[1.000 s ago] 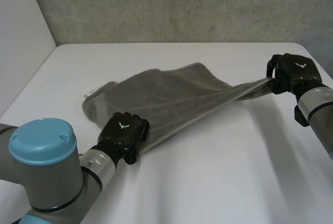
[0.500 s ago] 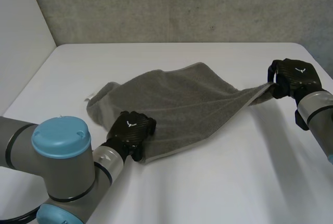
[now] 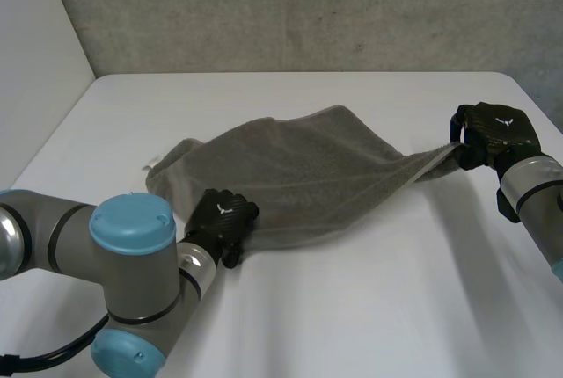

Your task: Fold the towel.

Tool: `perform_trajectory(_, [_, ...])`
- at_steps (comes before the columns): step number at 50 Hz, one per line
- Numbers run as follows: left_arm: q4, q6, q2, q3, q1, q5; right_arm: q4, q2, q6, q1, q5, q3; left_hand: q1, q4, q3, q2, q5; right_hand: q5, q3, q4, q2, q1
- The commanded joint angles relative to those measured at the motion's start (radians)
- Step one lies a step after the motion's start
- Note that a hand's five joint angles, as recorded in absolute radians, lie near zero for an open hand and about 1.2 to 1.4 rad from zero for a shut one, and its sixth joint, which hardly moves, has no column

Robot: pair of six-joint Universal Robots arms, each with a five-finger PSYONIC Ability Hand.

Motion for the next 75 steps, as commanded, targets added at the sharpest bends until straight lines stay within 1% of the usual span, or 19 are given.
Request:
perform_trajectory(1, [0.0,-0.002,0.005,0.022,0.002,-0.025,0.0,-0.001,0.0,0.001,0.0,0.002,0.047,0.046,0.04,0.045,-0.109,0.058,0.044,0.053,0.058,0.06])
perform_trajectory(8, [-0.006,-0.003,0.048,0.024,0.014,-0.027,0.002,-0.029,0.0,0.003,-0.005,0.0,0.047,0.046,0.04,0.045,-0.109,0.058,0.044,0.053,0.058,0.06])
perform_trajectory(13, [-0.011,0.0,0.265,0.027,0.071,-0.027,0.02,-0.181,0.0,0.0,-0.017,-0.03,0.047,0.046,0.04,0.045,-0.109,0.058,0.044,0.053,0.058,0.06])
perform_trajectory(16, [-0.009,-0.003,0.327,0.035,0.081,-0.025,0.036,-0.232,-0.002,0.0,-0.018,-0.046,0.047,0.046,0.04,0.045,-0.109,0.058,0.044,0.053,0.058,0.06])
perform_trajectory(18, [-0.011,-0.008,0.451,0.067,0.097,-0.027,0.094,-0.341,-0.006,-0.011,-0.023,-0.087,0.047,0.046,0.04,0.045,-0.109,0.058,0.044,0.053,0.058,0.06])
perform_trajectory(23, [-0.055,-0.003,0.578,0.145,0.13,-0.022,0.213,-0.466,-0.006,-0.013,-0.052,-0.185,0.047,0.046,0.04,0.045,-0.109,0.058,0.044,0.053,0.058,0.06])
perform_trajectory(29, [-0.191,-0.005,0.619,0.294,0.166,-0.017,0.403,-0.537,-0.009,-0.019,-0.162,-0.352,0.047,0.046,0.04,0.045,-0.109,0.058,0.044,0.053,0.058,0.06])
perform_trajectory(35, [-0.268,-0.005,0.603,0.361,0.183,-0.011,0.539,-0.545,-0.034,-0.085,-0.21,-0.463,0.047,0.046,0.04,0.045,-0.109,0.058,0.044,0.053,0.058,0.06])
perform_trajectory(38, [-0.305,-0.005,0.576,0.372,0.196,0.02,0.605,-0.523,-0.109,-0.097,-0.222,-0.486,0.047,0.046,0.04,0.045,-0.109,0.058,0.044,0.053,0.058,0.06])
perform_trajectory(46, [-0.359,-0.005,0.372,0.395,0.213,0.075,0.637,-0.334,-0.288,0.07,-0.164,-0.494,0.047,0.046,0.04,0.045,-0.109,0.058,0.044,0.053,0.058,0.06])
perform_trajectory(48, [-0.365,-0.003,0.28,0.447,0.213,0.075,0.637,-0.253,-0.34,0.113,-0.098,-0.498,0.047,0.046,0.04,0.045,-0.109,0.058,0.044,0.053,0.058,0.06])
perform_trajectory(54, [-0.365,-0.003,0.172,0.565,0.213,0.075,0.617,-0.104,-0.465,0.161,-0.012,-0.557,0.047,0.046,0.04,0.045,-0.109,0.058,0.044,0.053,0.058,0.06])
perform_trajectory(56, [-0.344,-0.018,0.163,0.64,0.215,0.075,0.565,-0.042,-0.526,0.202,0.069,-0.633,0.047,0.046,0.04,0.045,-0.109,0.058,0.044,0.053,0.058,0.06])
perform_trajectory(59, [-0.313,-0.032,0.165,0.677,0.218,0.073,0.499,-0.031,-0.523,0.214,0.124,-0.666,0.047,0.046,0.04,0.045,-0.109,0.058,0.044,0.053,0.058,0.06])
perform_trajectory(61, [-0.194,-0.096,0.183,0.728,0.221,0.066,0.273,-0.043,-0.49,0.231,0.214,-0.669,0.047,0.046,0.04,0.045,-0.109,0.058,0.044,0.053,0.058,0.06])
perform_trajectory(62, [-0.193,-0.097,0.183,0.728,0.221,0.066,0.272,-0.043,-0.489,0.231,0.215,-0.669,0.047,0.046,0.04,0.045,-0.109,0.058,0.044,0.053,0.058,0.06])
perform_trajectory(64, [-0.091,-0.194,0.259,0.745,0.232,0.062,0.046,-0.111,-0.453,0.228,0.253,-0.618,0.047,0.046,0.04,0.045,-0.109,0.058,0.044,0.053,0.058,0.06])
perform_trajectory(68, [-0.06,-0.256,0.325,0.743,0.259,0.066,0.014,-0.21,-0.445,0.245,0.252,-0.584,0.047,0.046,0.04,0.045,-0.109,0.058,0.044,0.053,0.058,0.06])
perform_trajectory(75, [-0.109,-0.279,0.333,0.629,0.308,0.107,0.149,-0.207,-0.448,0.259,0.216,-0.561,0.047,0.046,0.04,0.045,-0.109,0.058,0.044,0.053,0.058,0.06])
